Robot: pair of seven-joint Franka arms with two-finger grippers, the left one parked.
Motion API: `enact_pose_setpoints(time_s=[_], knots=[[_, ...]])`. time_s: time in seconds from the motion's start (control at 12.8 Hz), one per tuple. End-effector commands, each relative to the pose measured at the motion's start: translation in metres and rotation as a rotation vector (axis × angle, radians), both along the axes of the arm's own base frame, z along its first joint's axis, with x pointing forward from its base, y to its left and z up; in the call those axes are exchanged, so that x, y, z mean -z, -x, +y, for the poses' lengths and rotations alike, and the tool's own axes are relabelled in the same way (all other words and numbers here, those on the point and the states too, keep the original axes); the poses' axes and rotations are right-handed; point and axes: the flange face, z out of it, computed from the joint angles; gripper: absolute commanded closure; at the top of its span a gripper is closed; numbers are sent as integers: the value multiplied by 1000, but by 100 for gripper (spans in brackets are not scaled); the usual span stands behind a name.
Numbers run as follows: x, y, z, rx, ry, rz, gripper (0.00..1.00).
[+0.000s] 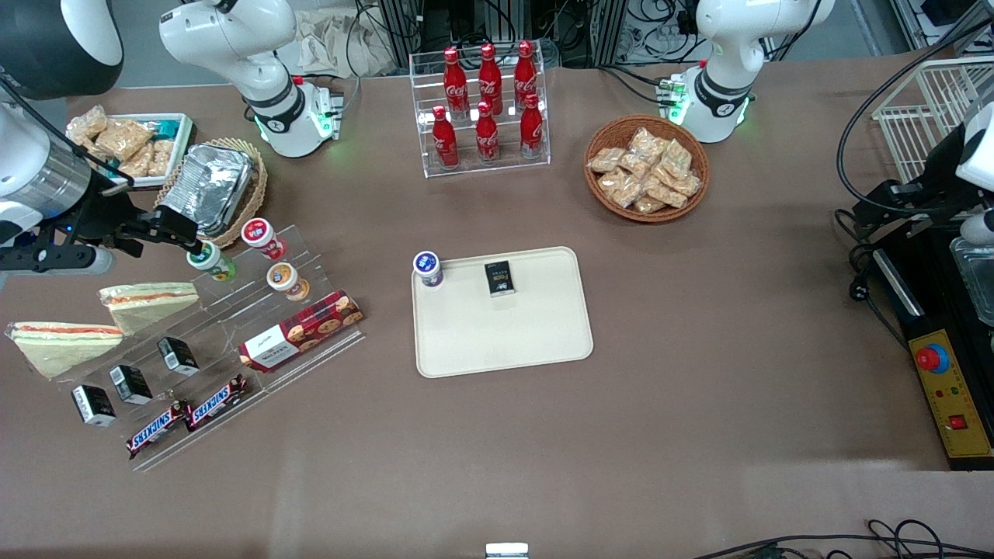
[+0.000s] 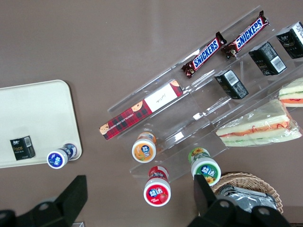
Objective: Place sandwich on tray
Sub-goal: 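Move the right gripper over the wrapped sandwiches in the acrylic rack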
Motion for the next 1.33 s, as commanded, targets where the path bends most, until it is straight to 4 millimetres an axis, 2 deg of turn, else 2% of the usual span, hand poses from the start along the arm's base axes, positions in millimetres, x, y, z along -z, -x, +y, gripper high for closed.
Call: enact_pose_setpoints(time_s=[0.0, 0.31, 0.47, 0.62, 0.78, 0.94, 1.01, 1.09, 1.17, 1.25], knots=[[-4, -1, 2, 8, -15, 11, 0], [-7, 0, 2, 10, -22, 7, 0], [-7, 8, -3, 31, -9, 63, 0], [-16, 12, -7, 201, 6, 75, 0], [-16, 8, -21, 242, 18, 67, 0], [-13, 3, -23, 262, 176, 40, 0], [-9, 1, -24, 312, 186, 46, 0], [-5, -2, -32, 372, 197, 55, 0], [-3, -7, -49, 446, 199, 60, 0], [-10, -12, -75, 552, 193, 53, 0]])
